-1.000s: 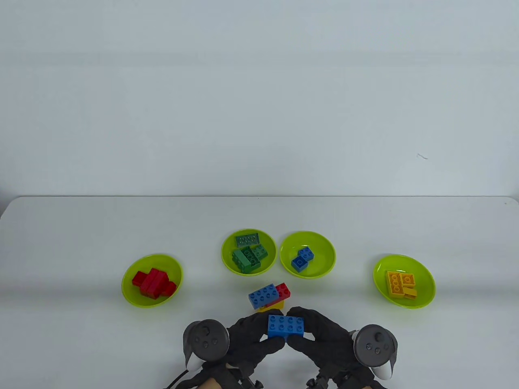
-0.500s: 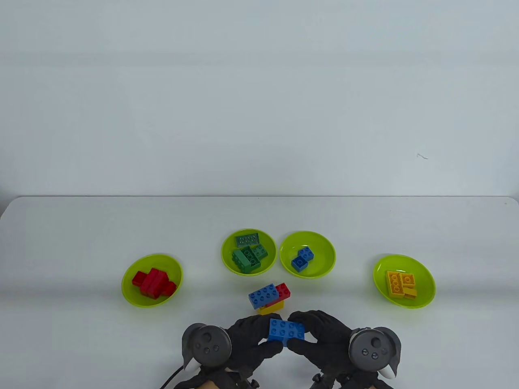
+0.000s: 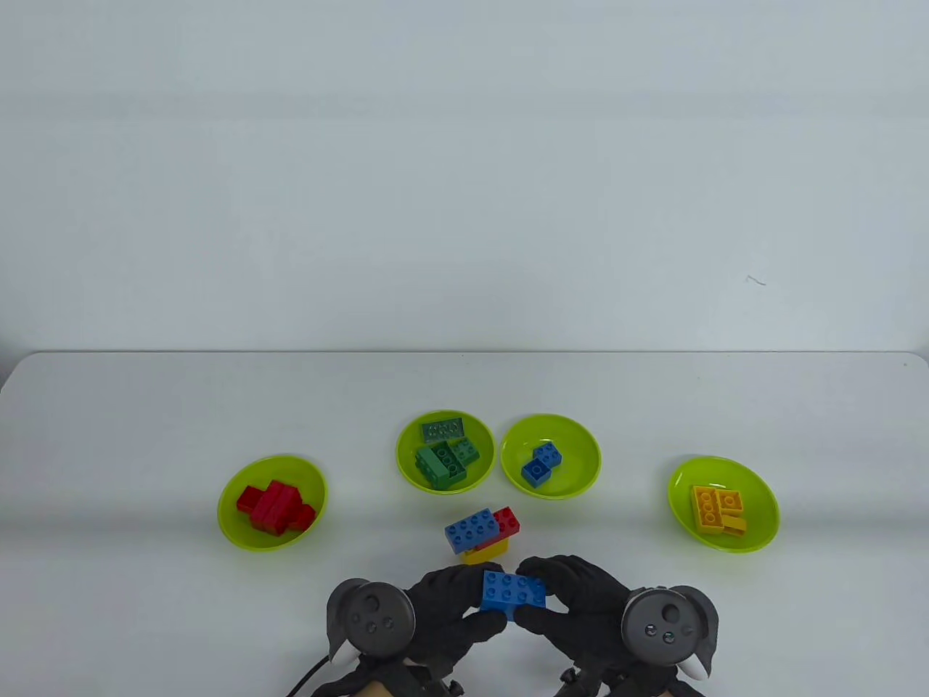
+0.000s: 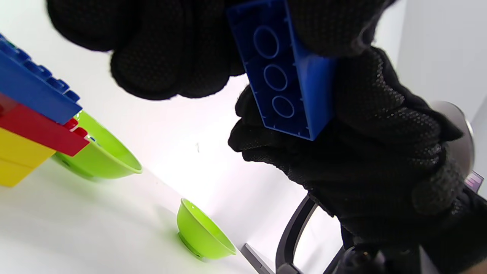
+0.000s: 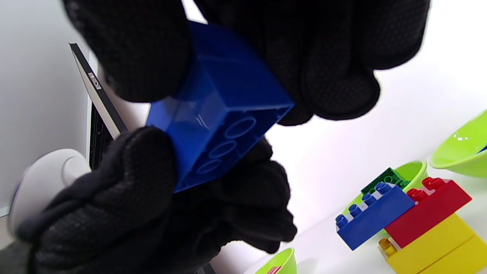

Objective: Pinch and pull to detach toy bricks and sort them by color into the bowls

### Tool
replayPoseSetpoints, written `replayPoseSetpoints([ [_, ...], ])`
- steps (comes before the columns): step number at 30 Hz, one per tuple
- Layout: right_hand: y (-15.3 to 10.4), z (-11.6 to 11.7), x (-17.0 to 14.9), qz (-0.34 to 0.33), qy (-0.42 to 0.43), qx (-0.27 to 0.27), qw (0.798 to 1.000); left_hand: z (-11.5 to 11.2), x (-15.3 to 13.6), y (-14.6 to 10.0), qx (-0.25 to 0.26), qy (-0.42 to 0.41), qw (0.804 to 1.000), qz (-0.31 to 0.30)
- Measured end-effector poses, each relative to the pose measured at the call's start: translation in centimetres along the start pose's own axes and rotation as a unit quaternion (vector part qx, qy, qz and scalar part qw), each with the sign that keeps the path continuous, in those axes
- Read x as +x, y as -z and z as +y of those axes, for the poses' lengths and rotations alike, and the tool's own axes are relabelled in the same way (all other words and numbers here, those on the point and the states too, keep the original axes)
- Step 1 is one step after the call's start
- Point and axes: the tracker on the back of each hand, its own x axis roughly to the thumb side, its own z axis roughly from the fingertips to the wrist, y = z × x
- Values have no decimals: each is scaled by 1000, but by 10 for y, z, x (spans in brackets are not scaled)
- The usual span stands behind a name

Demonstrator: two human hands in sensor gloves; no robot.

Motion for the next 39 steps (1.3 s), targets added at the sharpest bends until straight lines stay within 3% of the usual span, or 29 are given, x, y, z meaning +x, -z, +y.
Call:
replayPoseSetpoints([
  [6, 4, -6, -3, 5, 15, 23, 1000, -4, 2, 0, 4, 7, 1000, -13],
  [9, 3, -7, -6, 12, 18, 20, 1000, -7, 1, 2, 11, -4, 1000, 2],
  [14, 1, -1, 2, -3, -84, 8, 996, -8, -2, 0, 11, -39, 997, 73],
  [16, 2, 0, 0, 0, -65, 13, 998, -7, -3, -1, 8, -42, 996, 76],
  [21, 6, -4, -6, 13, -5, 48, 999, -7, -1, -1, 3, 17, 1000, 6],
  [23, 7, -7, -9, 18, 8, 57, 998, -8, -1, -2, 3, 3, 1000, 1],
  [24, 9, -9, -13, 18, 43, 78, 996, -8, 0, 0, -8, 16, 999, -32],
  [26, 7, -8, -17, 42, 85, 73, 993, -6, 1, -1, -11, 66, 997, -38],
  [30, 14, -11, -21, 59, 53, 74, 994, -7, -10, 1, 2, -7, 1000, 20],
  [33, 27, -17, -28, 78, 32, 34, 996, -3, -19, -2, 17, -10, 999, 43],
  [36, 42, -23, -40, 114, -45, -2, 992, 2, -26, -4, 27, -3, 998, 52],
  [39, 64, -27, -64, 164, -166, -23, 972, 7, -30, -6, 38, -10, 998, 57],
])
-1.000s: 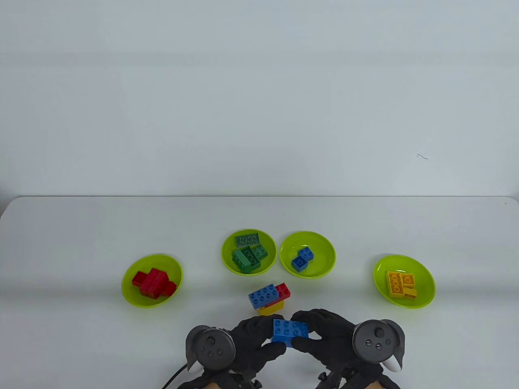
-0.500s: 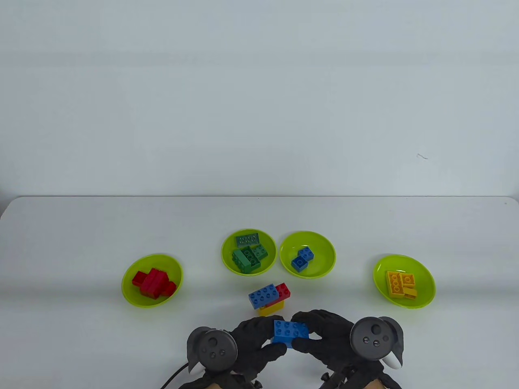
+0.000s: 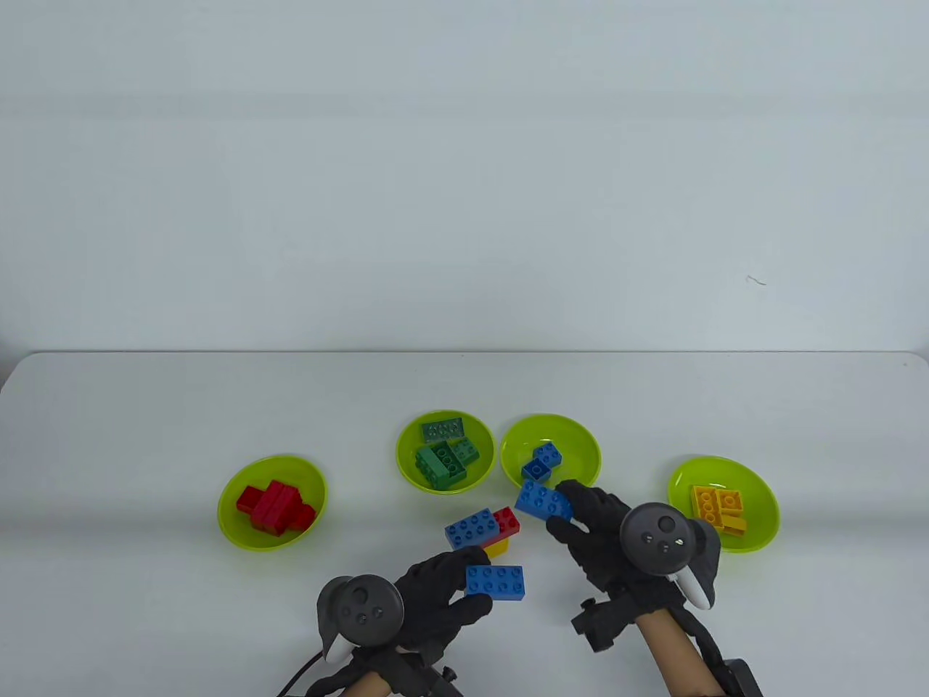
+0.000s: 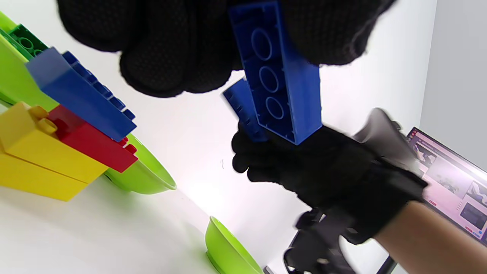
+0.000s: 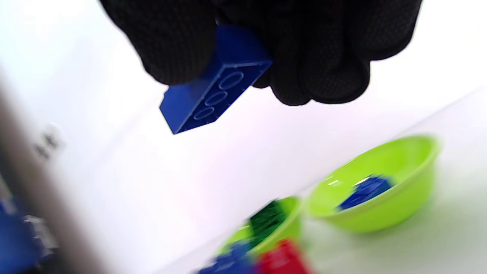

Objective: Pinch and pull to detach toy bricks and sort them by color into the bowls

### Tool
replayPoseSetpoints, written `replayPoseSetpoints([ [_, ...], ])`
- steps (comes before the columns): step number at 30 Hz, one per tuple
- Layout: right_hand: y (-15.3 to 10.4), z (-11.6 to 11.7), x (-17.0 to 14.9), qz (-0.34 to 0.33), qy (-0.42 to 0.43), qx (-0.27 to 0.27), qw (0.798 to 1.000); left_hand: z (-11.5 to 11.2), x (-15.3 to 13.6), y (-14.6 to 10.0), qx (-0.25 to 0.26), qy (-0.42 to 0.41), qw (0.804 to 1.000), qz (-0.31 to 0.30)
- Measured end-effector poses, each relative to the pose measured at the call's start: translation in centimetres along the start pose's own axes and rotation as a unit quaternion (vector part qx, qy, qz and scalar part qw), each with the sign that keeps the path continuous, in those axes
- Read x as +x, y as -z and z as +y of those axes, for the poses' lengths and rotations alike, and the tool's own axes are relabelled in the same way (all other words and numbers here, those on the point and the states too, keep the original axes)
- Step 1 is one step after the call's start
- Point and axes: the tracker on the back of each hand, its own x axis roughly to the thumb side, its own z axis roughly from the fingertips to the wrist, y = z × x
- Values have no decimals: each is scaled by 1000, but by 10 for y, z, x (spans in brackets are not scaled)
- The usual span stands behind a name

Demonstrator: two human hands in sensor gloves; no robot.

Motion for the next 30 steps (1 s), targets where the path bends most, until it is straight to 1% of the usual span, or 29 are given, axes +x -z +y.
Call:
replayPoseSetpoints([
  [2, 16, 4, -8, 29, -54, -5, 998, 2, -1, 0, 5, 1, 1000, 0],
  [4, 30, 11, -16, 60, -104, 4, 993, 4, -2, 0, 9, -1, 1000, 0],
  [8, 50, 27, -25, 110, -189, 27, 976, 7, -2, 0, 15, -5, 1000, 1],
  [12, 62, 40, -29, 152, -230, 28, 961, 7, -3, 0, 17, -7, 1000, 0],
  [14, 65, 44, -30, 159, -229, 25, 960, 7, -3, 0, 16, -8, 1000, -1],
  [17, 63, 46, -31, 156, -201, 22, 967, 7, -3, -1, 15, -14, 1000, -2],
  [21, 50, 37, -23, 101, -140, 19, 985, 8, -3, -2, 17, -22, 1000, 2],
  [23, 36, 29, -13, 48, -94, 29, 994, 7, -3, -2, 17, -24, 1000, 3],
  [26, 12, 16, 4, -15, -28, 30, 999, 7, -3, -2, 15, -28, 1000, 3],
  [30, -24, 5, 25, -76, 84, 60, 992, 4, -2, -2, 11, -32, 999, 6],
])
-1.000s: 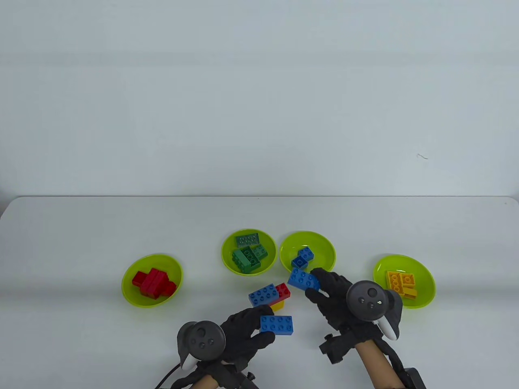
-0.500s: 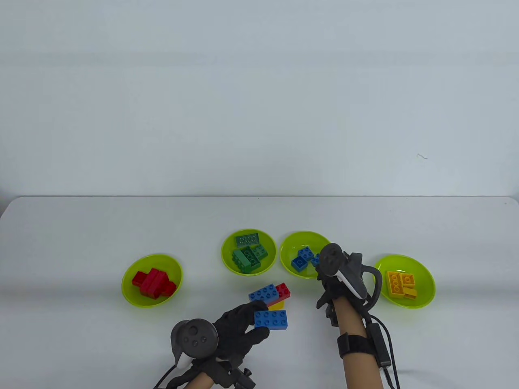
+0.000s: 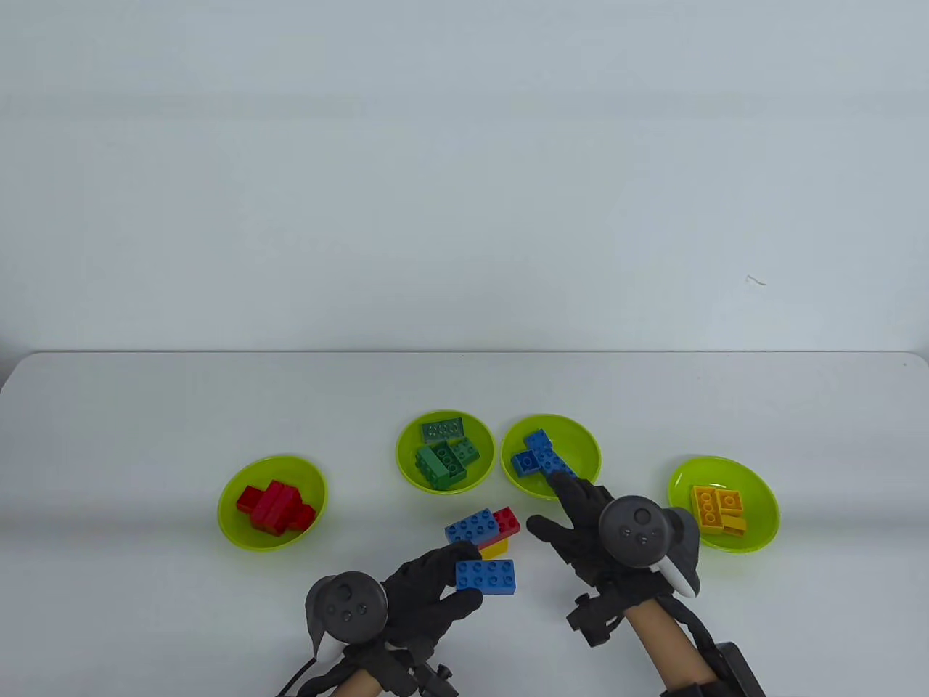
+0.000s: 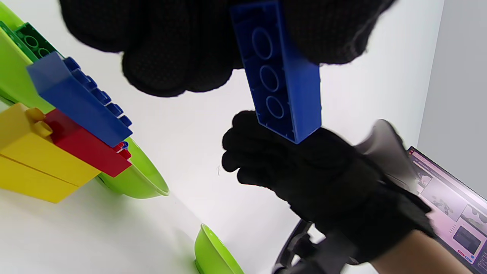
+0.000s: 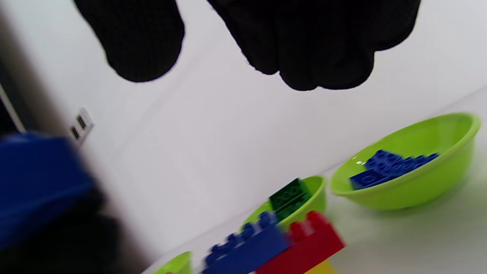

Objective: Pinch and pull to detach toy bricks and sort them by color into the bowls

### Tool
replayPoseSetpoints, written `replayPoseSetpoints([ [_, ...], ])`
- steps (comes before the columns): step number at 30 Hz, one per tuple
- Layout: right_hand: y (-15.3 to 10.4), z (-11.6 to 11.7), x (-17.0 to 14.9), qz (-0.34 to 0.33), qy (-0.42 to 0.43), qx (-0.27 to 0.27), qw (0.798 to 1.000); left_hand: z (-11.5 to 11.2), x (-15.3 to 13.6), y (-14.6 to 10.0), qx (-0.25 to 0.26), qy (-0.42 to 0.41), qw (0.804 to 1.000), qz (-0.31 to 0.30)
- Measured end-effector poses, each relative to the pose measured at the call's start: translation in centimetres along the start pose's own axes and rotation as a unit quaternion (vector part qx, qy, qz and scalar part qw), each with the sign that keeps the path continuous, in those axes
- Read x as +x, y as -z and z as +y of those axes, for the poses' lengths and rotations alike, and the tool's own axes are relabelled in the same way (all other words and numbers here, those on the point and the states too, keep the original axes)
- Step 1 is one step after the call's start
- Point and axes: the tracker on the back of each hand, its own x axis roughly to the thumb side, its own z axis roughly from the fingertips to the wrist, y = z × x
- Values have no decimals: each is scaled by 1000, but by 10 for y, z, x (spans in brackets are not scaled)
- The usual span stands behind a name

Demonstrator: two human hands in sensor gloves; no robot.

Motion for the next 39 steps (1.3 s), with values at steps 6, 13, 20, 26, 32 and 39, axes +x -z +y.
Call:
replayPoseSetpoints([
  [6, -30, 12, 16, -48, 68, 43, 996, -3, 5, 0, -5, -15, 1000, -8],
  [13, -39, 23, 23, -64, 67, 75, 993, -7, 10, 0, -10, -35, 999, -20],
  [20, -45, 26, 28, -74, 45, 53, 995, -8, 11, 0, -8, -47, 999, -23],
  [26, -47, 27, 26, -78, 48, 40, 995, -10, 11, -1, -15, -49, 998, -23],
  [32, -46, 26, 26, -80, 53, 37, 995, -10, 11, 0, -28, -54, 998, -22],
  [39, -39, 17, 25, -74, 79, 24, 994, 1, 20, 7, -58, 42, 996, -48],
])
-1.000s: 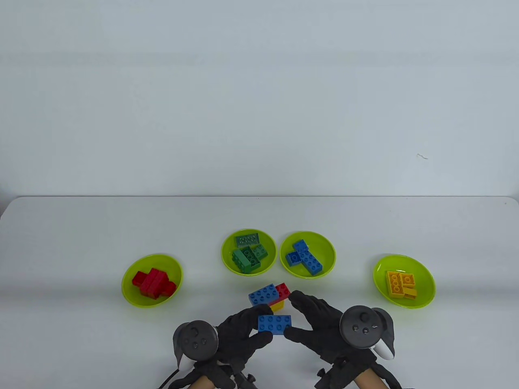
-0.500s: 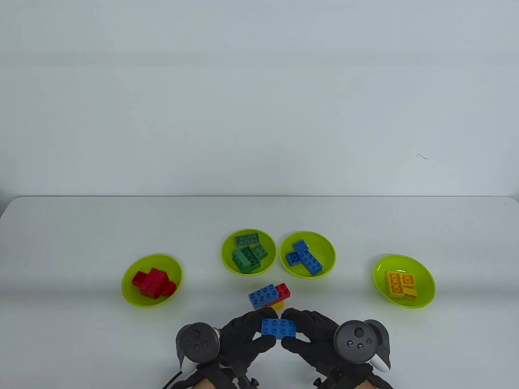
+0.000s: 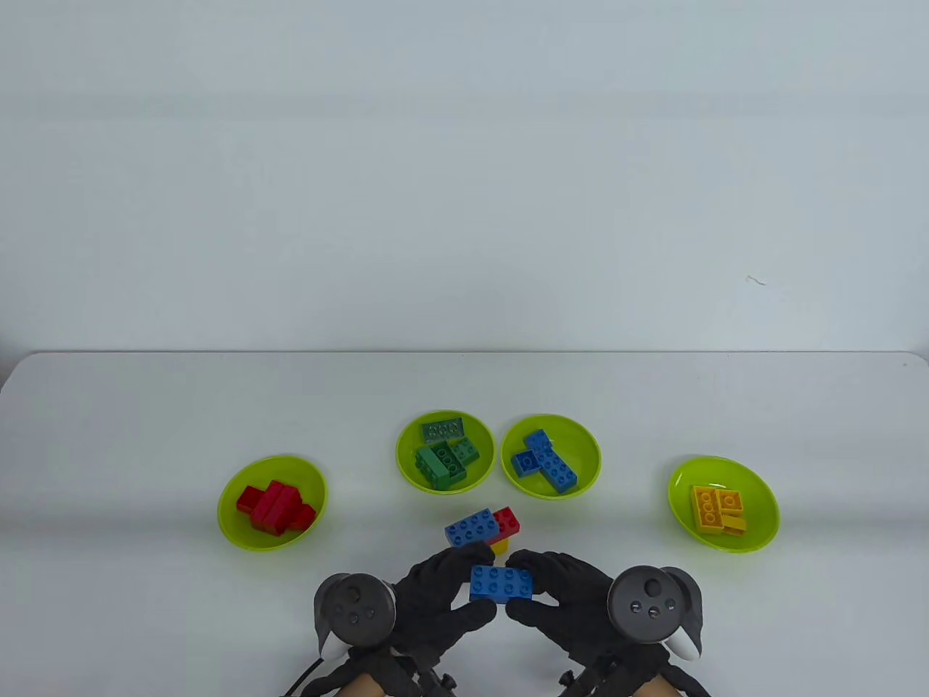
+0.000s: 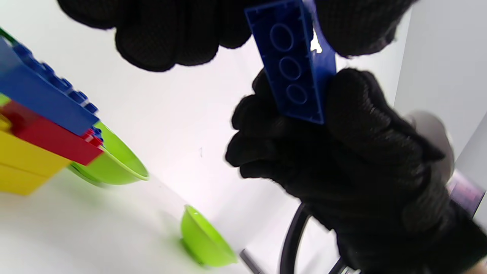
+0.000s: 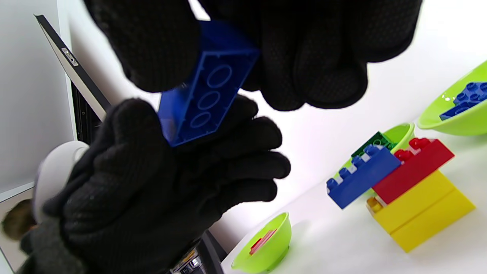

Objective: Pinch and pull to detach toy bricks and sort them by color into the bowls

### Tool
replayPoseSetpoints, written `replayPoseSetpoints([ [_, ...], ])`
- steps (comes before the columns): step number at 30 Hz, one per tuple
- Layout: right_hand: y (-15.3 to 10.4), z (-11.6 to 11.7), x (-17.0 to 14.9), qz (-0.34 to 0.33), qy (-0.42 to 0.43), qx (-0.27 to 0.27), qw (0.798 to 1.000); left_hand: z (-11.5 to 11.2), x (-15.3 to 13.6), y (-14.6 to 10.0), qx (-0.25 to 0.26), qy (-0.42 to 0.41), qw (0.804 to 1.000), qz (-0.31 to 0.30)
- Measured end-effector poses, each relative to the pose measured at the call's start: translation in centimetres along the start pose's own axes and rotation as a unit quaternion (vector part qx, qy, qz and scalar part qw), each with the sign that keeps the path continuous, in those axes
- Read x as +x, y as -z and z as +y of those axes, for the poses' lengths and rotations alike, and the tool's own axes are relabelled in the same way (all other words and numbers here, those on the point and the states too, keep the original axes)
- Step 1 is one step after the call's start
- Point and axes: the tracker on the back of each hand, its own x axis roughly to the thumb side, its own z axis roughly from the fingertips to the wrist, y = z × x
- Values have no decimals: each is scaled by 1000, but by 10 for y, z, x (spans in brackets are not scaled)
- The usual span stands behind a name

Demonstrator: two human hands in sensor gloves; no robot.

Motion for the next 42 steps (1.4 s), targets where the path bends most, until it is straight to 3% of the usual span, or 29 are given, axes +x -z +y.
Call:
replayPoseSetpoints([
  [4, 12, -9, -2, 10, -27, -31, 999, 9, 3, 4, -34, 115, 993, 0],
  [11, 49, -30, -24, 76, -117, -74, 987, 13, -4, 6, -110, 254, 960, 51],
  [20, 89, -40, -73, 214, -250, -58, 942, 13, -19, 2, -162, 278, 940, 109],
  [32, 113, -2, -106, 307, -336, -2, 890, 13, -21, 1, -157, 268, 945, 106],
  [38, 108, -3, -103, 300, -301, -2, 905, 16, -21, 0, -155, 269, 945, 106],
  [42, 95, -19, -80, 247, -291, -2, 924, 19, -22, 0, -148, 266, 947, 106],
])
